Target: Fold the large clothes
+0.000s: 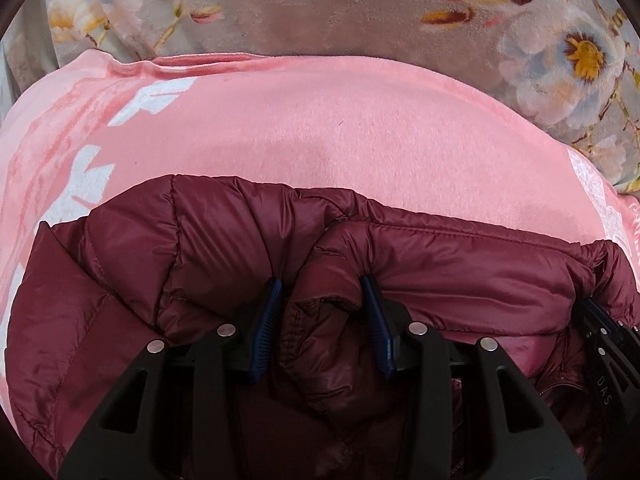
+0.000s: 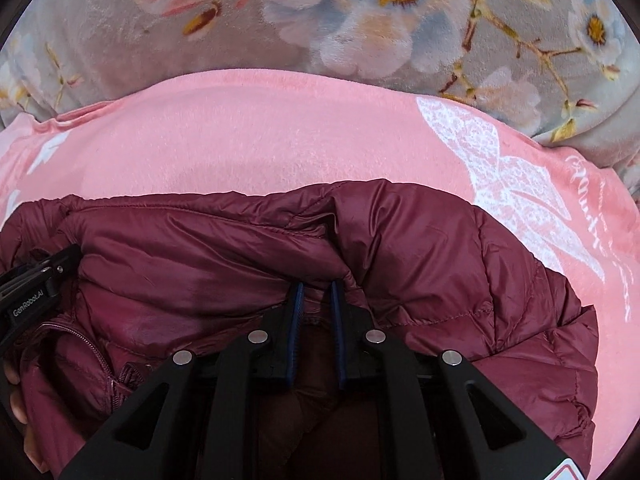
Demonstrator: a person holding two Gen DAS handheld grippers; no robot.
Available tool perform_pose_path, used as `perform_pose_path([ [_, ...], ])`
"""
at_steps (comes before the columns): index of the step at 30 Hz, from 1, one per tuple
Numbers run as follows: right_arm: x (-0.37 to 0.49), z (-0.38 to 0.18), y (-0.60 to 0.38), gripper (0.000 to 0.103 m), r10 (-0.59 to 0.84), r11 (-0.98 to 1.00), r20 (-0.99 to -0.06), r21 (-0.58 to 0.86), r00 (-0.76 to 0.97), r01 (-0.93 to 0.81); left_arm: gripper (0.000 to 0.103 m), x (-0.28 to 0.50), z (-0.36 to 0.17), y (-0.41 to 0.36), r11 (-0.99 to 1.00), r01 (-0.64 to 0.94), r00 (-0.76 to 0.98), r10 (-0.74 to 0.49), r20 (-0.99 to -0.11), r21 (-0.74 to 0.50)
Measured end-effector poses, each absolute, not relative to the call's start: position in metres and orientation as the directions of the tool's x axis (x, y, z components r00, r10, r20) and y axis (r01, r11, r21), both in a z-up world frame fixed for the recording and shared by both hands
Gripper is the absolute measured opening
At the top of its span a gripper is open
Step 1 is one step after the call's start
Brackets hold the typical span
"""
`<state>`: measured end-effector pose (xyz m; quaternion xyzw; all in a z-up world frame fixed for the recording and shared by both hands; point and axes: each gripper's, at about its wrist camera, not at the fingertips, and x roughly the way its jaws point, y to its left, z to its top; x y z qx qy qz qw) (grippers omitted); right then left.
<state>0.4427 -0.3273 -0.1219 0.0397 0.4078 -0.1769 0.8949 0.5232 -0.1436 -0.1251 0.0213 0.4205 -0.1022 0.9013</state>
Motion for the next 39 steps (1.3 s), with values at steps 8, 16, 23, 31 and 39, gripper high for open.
perform_pose_path([
  [8, 0.443, -0.122, -0.327, 0.011, -0.288, 0.934, -0.744, -0.078, 0.603, 0.349, 0.041, 0.521, -0.126, -0.146, 0.978, 0.204, 0.63, -0.161, -0.76, -0.037],
  [16, 0.44, -0.122, -0.331, 0.011, -0.272, 0.936, -0.745, -0.058, 0.609, 0.347, 0.041, 0.522, -0.126, -0.149, 0.978, 0.206, 0.633, -0.149, -0.76, -0.02],
  [23, 0.315, -0.077, -0.33, 0.027, -0.149, 0.929, -0.65, 0.168, 0.746, 0.331, 0.045, 0.473, -0.103, -0.099, 0.956, 0.223, 0.592, -0.29, -0.752, -0.192],
  [31, 0.086, -0.052, -0.292, 0.055, -0.114, 0.923, -0.577, 0.24, 0.809, 0.301, 0.07, 0.306, -0.068, 0.02, 0.955, 0.191, 0.653, -0.295, -0.697, -0.225],
  [39, -0.059, -0.079, -0.291, 0.07, -0.271, 0.856, -0.633, 0.185, 0.725, 0.482, 0.081, 0.198, -0.08, 0.137, 0.959, -0.047, 0.649, -0.182, -0.739, -0.278],
])
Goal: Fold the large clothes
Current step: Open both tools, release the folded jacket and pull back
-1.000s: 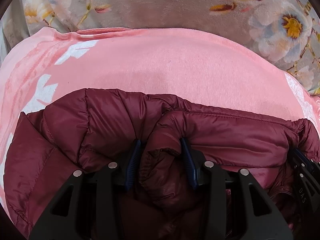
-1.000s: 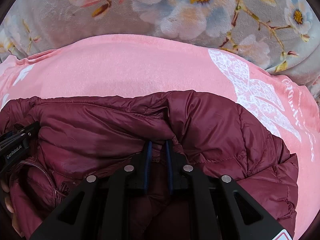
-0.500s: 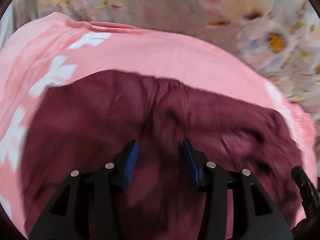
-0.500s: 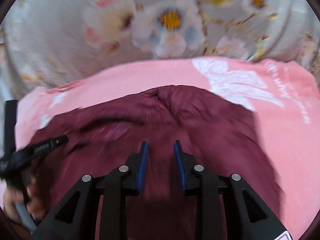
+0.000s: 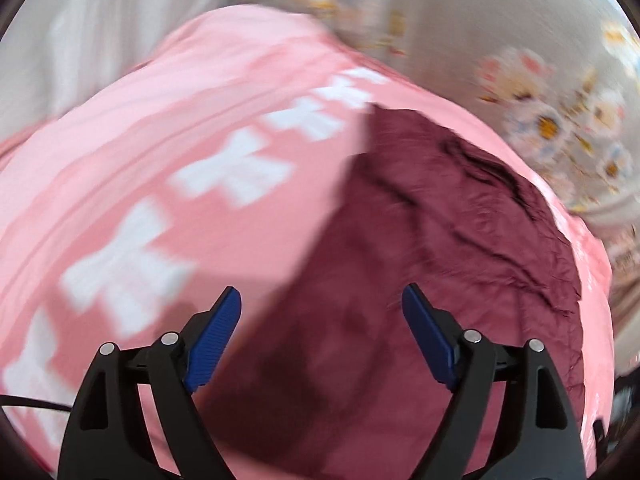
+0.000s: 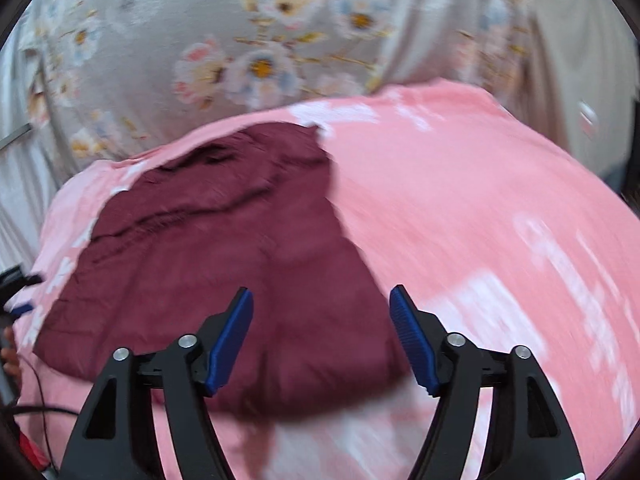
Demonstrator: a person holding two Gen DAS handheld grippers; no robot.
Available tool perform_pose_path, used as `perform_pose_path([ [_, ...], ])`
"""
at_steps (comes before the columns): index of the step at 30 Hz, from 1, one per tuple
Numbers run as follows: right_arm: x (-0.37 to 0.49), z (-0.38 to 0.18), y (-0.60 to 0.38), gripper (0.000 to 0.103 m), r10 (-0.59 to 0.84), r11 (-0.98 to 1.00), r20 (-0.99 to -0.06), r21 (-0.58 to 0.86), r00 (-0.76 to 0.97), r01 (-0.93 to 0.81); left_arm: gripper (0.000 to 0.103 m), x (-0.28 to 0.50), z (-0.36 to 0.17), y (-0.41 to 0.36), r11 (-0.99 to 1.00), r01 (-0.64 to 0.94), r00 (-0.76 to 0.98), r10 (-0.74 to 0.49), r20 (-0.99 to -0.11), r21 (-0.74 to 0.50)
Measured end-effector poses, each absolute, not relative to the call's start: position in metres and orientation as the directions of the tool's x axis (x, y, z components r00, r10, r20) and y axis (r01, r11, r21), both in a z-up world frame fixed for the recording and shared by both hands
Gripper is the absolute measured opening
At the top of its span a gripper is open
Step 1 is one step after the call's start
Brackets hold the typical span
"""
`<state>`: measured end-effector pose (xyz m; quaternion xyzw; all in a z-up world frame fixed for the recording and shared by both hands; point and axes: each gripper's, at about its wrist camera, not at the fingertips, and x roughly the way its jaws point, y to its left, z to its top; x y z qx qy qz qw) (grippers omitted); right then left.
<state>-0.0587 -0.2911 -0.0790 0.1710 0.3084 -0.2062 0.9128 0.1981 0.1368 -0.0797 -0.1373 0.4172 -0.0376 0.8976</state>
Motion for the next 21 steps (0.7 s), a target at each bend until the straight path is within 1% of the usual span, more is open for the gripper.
perform_pose_path([
  [2, -0.077, -0.092, -0.304, 0.07, -0.275, 0.814, -0.669, 0.221, 0.69, 0.538, 0.081, 0.185, -0.092, 0.165, 0.949, -0.099, 0.625, -0.176, -0.761, -0.3],
  [5, -0.094, -0.11, -0.318, 0.07, -0.231, 0.755, -0.695, 0.314, 0.681, 0.576, 0.081, 0.17, -0.117, 0.191, 0.922, -0.159, 0.57, -0.205, -0.796, -0.352],
  [6, -0.098, -0.115, -0.321, 0.07, -0.225, 0.737, -0.7, 0.332, 0.677, 0.588, 0.081, 0.166, -0.125, 0.197, 0.908, -0.173, 0.554, -0.23, -0.8, -0.381],
  [7, -0.1, -0.119, -0.323, 0.07, -0.221, 0.722, -0.704, 0.347, 0.675, 0.598, 0.081, 0.161, -0.125, 0.199, 0.901, -0.167, 0.574, -0.242, -0.782, -0.401],
  [8, -0.1, -0.12, -0.323, 0.071, -0.221, 0.715, -0.7, 0.358, 0.679, 0.601, 0.082, 0.159, -0.123, 0.197, 0.905, -0.165, 0.576, -0.234, -0.783, -0.392],
  [9, -0.098, -0.12, -0.322, 0.071, -0.223, 0.718, -0.697, 0.356, 0.682, 0.598, 0.085, 0.16, -0.123, 0.195, 0.906, -0.161, 0.566, -0.24, -0.789, -0.392],
  [10, -0.097, -0.12, -0.321, 0.072, -0.226, 0.723, -0.697, 0.349, 0.681, 0.597, 0.086, 0.162, -0.122, 0.191, 0.906, -0.154, 0.557, -0.25, -0.792, -0.394],
  [14, -0.079, -0.118, -0.318, 0.073, -0.198, 0.751, -0.706, 0.337, 0.68, 0.568, 0.087, 0.166, -0.123, 0.183, 0.888, -0.15, 0.546, -0.291, -0.786, -0.434],
  [17, -0.069, -0.118, -0.318, 0.073, -0.169, 0.755, -0.703, 0.359, 0.691, 0.549, 0.086, 0.169, -0.123, 0.175, 0.878, -0.147, 0.543, -0.314, -0.779, -0.456],
  [19, -0.064, -0.119, -0.318, 0.071, -0.151, 0.75, -0.703, 0.377, 0.695, 0.544, 0.082, 0.172, -0.123, 0.167, 0.882, -0.146, 0.536, -0.311, -0.785, -0.449],
  [20, -0.062, -0.119, -0.318, 0.065, -0.15, 0.745, -0.703, 0.382, 0.695, 0.547, 0.072, 0.173, -0.121, 0.164, 0.883, -0.142, 0.534, -0.312, -0.786, -0.448],
  [21, -0.06, -0.119, -0.318, 0.058, -0.146, 0.743, -0.704, 0.386, 0.695, 0.547, 0.056, 0.174, -0.12, 0.161, 0.883, -0.134, 0.534, -0.319, -0.783, -0.451],
])
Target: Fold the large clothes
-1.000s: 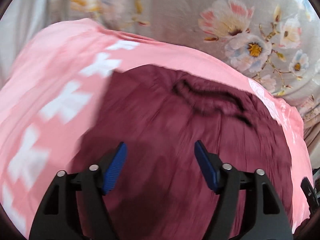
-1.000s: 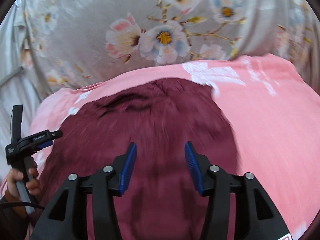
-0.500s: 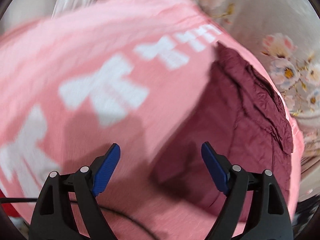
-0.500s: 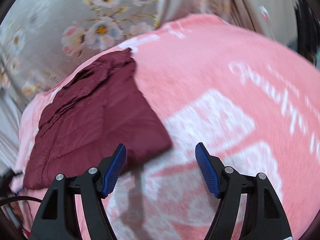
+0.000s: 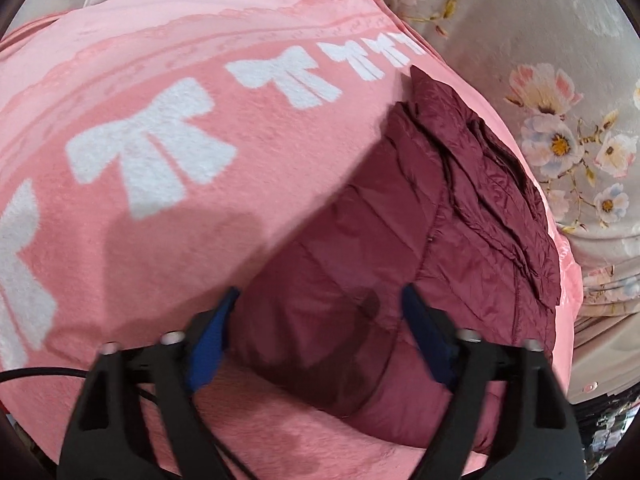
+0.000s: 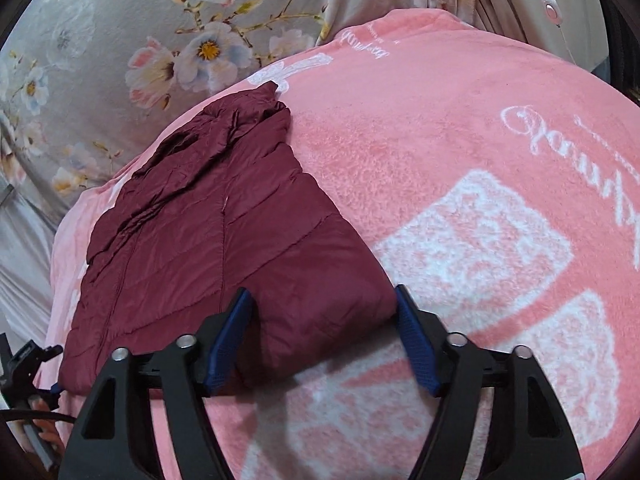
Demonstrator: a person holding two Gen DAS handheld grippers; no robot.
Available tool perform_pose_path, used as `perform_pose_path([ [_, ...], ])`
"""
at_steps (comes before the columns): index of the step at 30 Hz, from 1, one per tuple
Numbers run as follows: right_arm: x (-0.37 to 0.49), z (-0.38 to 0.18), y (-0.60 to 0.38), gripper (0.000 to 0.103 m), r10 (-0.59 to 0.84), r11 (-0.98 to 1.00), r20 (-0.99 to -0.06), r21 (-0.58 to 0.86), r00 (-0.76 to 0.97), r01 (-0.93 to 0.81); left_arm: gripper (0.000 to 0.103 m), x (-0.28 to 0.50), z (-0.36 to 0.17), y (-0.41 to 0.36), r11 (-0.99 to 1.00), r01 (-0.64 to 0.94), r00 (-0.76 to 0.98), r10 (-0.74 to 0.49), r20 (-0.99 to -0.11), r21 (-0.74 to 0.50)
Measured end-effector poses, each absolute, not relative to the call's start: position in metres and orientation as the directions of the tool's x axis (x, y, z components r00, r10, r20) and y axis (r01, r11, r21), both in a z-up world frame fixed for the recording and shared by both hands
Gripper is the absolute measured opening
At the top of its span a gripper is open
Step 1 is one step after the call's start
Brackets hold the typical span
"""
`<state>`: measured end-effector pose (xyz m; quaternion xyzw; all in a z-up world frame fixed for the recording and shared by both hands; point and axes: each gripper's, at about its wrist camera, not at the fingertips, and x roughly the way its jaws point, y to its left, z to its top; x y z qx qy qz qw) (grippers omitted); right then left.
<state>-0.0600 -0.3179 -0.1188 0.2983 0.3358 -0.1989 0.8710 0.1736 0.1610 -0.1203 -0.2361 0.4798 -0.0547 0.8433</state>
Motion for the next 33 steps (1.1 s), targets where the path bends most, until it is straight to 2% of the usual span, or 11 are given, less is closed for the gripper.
perform_pose_path([
  [1, -0.059, -0.119, -0.318, 0.04, -0.135, 0.743, -0.703, 0.395, 0.699, 0.54, 0.048, 0.174, -0.119, 0.157, 0.883, -0.118, 0.525, -0.332, -0.784, -0.454],
  [2, -0.057, -0.119, -0.318, 0.023, -0.117, 0.742, -0.699, 0.411, 0.706, 0.53, 0.029, 0.174, -0.118, 0.154, 0.887, -0.11, 0.519, -0.334, -0.787, -0.449],
  [4, -0.059, -0.115, -0.318, 0.008, -0.102, 0.739, -0.683, 0.434, 0.723, 0.515, 0.016, 0.171, -0.113, 0.149, 0.893, -0.089, 0.518, -0.337, -0.786, -0.442],
  [5, -0.06, -0.111, -0.315, 0.006, -0.103, 0.745, -0.675, 0.435, 0.731, 0.506, 0.011, 0.167, -0.109, 0.15, 0.892, -0.078, 0.523, -0.344, -0.78, -0.446],
  [10, -0.09, -0.07, -0.294, 0.004, -0.115, 0.817, -0.593, 0.401, 0.797, 0.416, 0.005, 0.134, -0.072, 0.165, 0.853, 0.011, 0.566, -0.435, -0.7, -0.521],
  [17, -0.203, 0.007, -0.243, 0.003, -0.055, 0.978, -0.441, 0.155, 0.896, 0.136, 0.004, 0.038, -0.001, 0.213, 0.812, 0.188, 0.621, -0.534, -0.574, -0.553],
  [21, -0.256, 0.043, -0.232, 0.003, -0.056, 0.986, -0.39, 0.123, 0.919, 0.112, 0.004, -0.017, 0.049, 0.238, 0.798, 0.255, 0.682, -0.549, -0.484, -0.547],
  [25, -0.234, 0.062, -0.249, 0.003, -0.102, 0.97, -0.324, 0.176, 0.941, 0.166, 0.005, -0.008, 0.077, 0.228, 0.792, 0.295, 0.721, -0.551, -0.42, -0.534],
  [28, -0.183, 0.056, -0.268, 0.003, -0.155, 0.944, -0.318, 0.233, 0.935, 0.235, 0.005, 0.034, 0.078, 0.198, 0.846, 0.272, 0.755, -0.484, -0.444, -0.459],
  [33, -0.094, 0.037, -0.285, 0.003, -0.211, 0.907, -0.363, 0.273, 0.908, 0.32, 0.005, 0.112, 0.058, 0.158, 0.934, 0.152, 0.8, -0.308, -0.514, -0.323],
])
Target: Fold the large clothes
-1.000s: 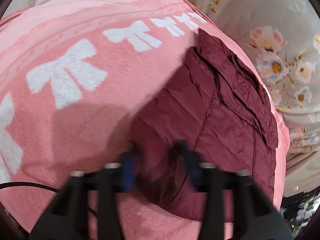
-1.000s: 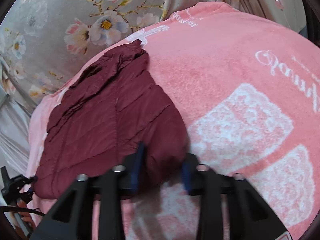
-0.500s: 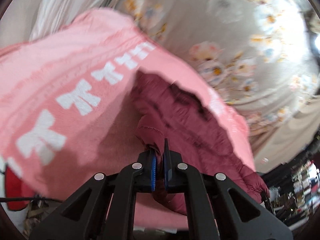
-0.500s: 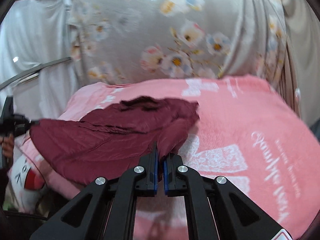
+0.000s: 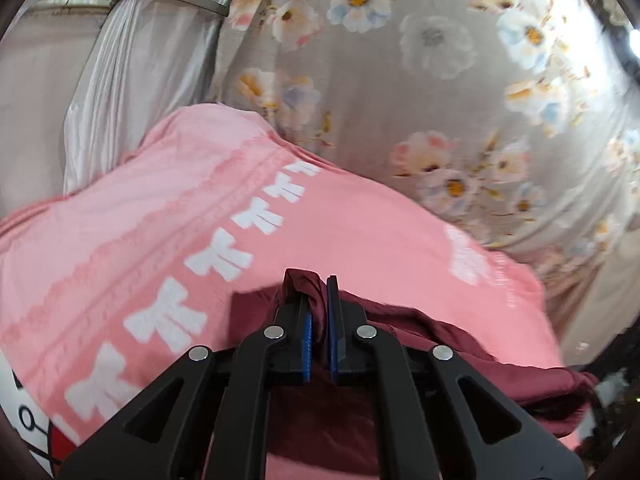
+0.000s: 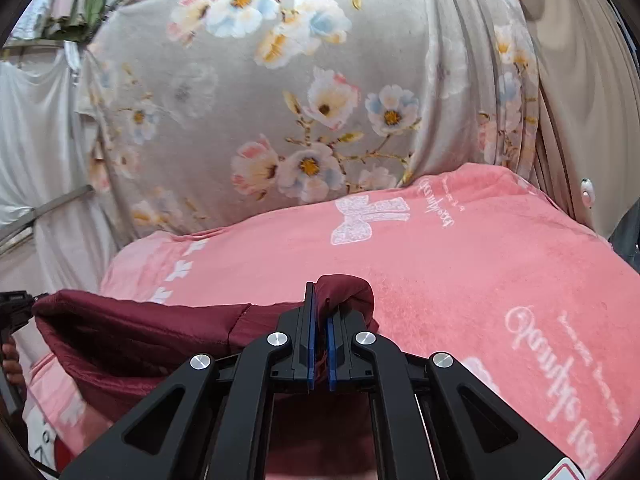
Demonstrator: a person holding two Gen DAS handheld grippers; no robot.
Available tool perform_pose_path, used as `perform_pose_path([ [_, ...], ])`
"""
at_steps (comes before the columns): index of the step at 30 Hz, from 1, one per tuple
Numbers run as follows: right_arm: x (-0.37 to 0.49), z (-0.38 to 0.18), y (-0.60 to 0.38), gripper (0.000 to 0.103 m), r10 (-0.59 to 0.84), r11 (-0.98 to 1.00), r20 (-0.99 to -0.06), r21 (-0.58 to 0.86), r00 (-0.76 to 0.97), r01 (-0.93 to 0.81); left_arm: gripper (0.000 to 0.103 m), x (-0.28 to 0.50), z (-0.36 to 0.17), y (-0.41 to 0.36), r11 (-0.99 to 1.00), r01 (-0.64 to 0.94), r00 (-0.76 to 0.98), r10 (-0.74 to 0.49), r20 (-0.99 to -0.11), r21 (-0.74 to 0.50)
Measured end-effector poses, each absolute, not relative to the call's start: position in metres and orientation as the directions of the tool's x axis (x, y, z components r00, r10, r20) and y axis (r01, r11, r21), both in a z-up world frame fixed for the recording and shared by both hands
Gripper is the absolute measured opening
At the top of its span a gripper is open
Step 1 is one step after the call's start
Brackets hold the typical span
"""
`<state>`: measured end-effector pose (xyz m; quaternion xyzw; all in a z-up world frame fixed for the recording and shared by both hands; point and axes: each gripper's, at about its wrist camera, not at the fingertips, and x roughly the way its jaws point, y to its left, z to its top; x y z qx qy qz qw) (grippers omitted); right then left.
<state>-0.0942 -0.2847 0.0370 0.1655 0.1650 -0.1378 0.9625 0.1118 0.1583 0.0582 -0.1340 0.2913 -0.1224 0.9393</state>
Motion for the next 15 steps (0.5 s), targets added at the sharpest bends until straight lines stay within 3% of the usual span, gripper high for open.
perform_pose_path([
  [5, -0.013, 0.015, -0.295, 0.003, -0.278, 0.879, -0.417, 0.253, 0.866, 0.404, 0.005, 0.178, 0.032, 0.132, 0.963, 0.047, 0.823, -0.188, -0.536, -0.265],
  [12, 0.05, -0.012, -0.324, 0.003, -0.297, 0.816, -0.496, 0.311, 0.816, 0.487, 0.005, 0.25, 0.003, 0.112, 0.96, 0.016, 0.799, -0.181, -0.574, -0.28],
  [15, 0.079, -0.031, -0.331, 0.003, -0.302, 0.8, -0.571, 0.283, 0.763, 0.529, 0.005, 0.278, -0.013, 0.097, 0.971, -0.001, 0.772, -0.15, -0.618, -0.238],
])
